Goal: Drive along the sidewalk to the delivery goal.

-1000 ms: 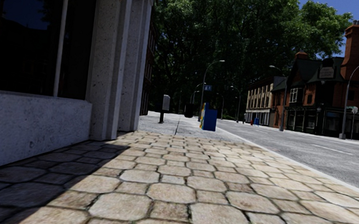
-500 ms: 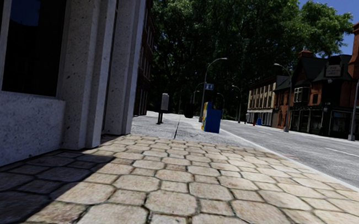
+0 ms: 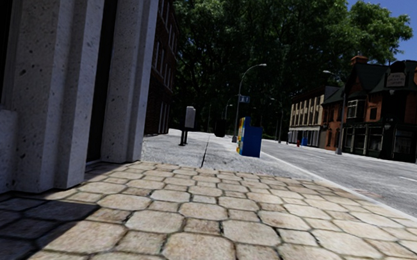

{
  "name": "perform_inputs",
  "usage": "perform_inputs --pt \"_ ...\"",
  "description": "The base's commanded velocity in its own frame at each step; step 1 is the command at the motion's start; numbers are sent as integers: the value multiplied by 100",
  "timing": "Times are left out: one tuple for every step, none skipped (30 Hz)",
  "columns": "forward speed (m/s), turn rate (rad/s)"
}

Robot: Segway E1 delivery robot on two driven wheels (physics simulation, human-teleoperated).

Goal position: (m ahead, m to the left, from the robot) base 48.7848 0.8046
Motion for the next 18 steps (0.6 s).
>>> perform_inputs --pt "200 0" --pt "200 0" --pt "200 0" --pt "200 0" --pt "200 0" --pt "200 0" --pt "200 0" --pt "200 0" --pt "200 0" --pt "200 0" --pt "200 0" --pt "200 0" --pt "200 0" --pt "200 0" --pt "200 0" --pt "200 0" --pt "200 0" --pt "200 0"
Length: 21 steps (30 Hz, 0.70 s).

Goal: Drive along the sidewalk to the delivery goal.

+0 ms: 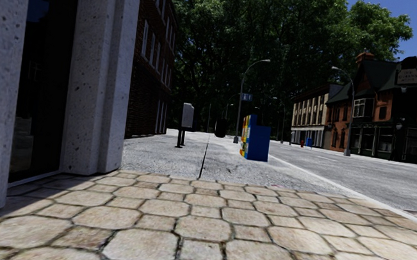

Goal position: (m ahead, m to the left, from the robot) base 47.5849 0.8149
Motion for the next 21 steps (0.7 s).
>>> perform_inputs --pt "200 0" --pt "200 0" --pt "200 0" --pt "200 0" --pt "200 0" --pt "200 0" --pt "200 0" --pt "200 0" --pt "200 0" --pt "200 0" --pt "200 0" --pt "200 0" --pt "200 0" --pt "200 0" --pt "200 0" --pt "200 0" --pt "200 0" --pt "200 0" --pt "200 0" --pt "200 0" --pt "200 0"
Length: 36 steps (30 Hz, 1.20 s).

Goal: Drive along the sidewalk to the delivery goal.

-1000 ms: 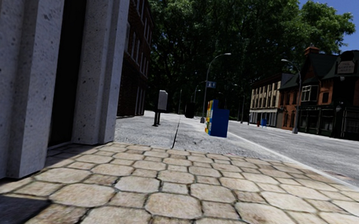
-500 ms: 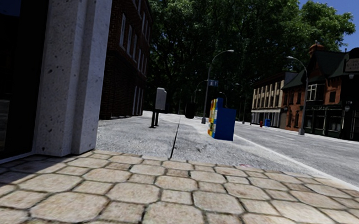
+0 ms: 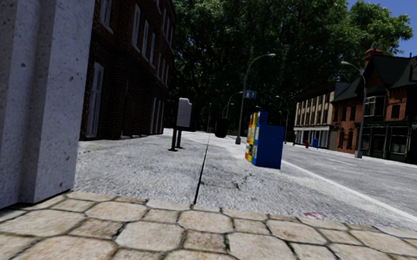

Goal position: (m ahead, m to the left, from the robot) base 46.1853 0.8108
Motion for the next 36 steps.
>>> perform_inputs --pt "200 0" --pt "200 0" --pt "200 0" --pt "200 0" --pt "200 0" --pt "200 0" --pt "200 0" --pt "200 0" --pt "200 0" --pt "200 0" --pt "200 0" --pt "200 0" --pt "200 0" --pt "200 0" --pt "200 0" --pt "200 0" --pt "200 0" --pt "200 0" --pt "200 0" --pt "200 0" --pt "200 0" --pt "200 0" --pt "200 0" --pt "200 0" --pt "200 0" --pt "200 0" --pt "200 0" --pt "200 0" --pt "200 0" --pt "200 0" --pt "200 0" --pt "200 0" --pt "200 0" --pt "200 0" --pt "200 0" --pt "200 0"
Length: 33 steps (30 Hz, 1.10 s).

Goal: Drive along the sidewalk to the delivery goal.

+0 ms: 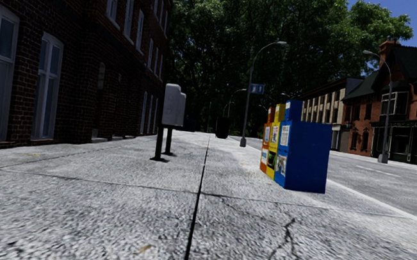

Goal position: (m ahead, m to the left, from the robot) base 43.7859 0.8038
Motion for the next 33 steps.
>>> perform_inputs --pt "200 0" --pt "200 0" --pt "200 0" --pt "200 0" --pt "200 0" --pt "200 0" --pt "200 0" --pt "200 0" --pt "200 0" --pt "200 0" --pt "200 0" --pt "200 0" --pt "200 0" --pt "200 0" --pt "200 0" --pt "200 0" --pt "200 0" --pt "200 0" --pt "200 0" --pt "200 0" --pt "200 0" --pt "200 0" --pt "200 0" --pt "200 0" --pt "200 0" --pt "200 0" --pt "200 0" --pt "200 0" --pt "200 0" --pt "200 0" --pt "200 0" --pt "200 0" --pt "200 0"
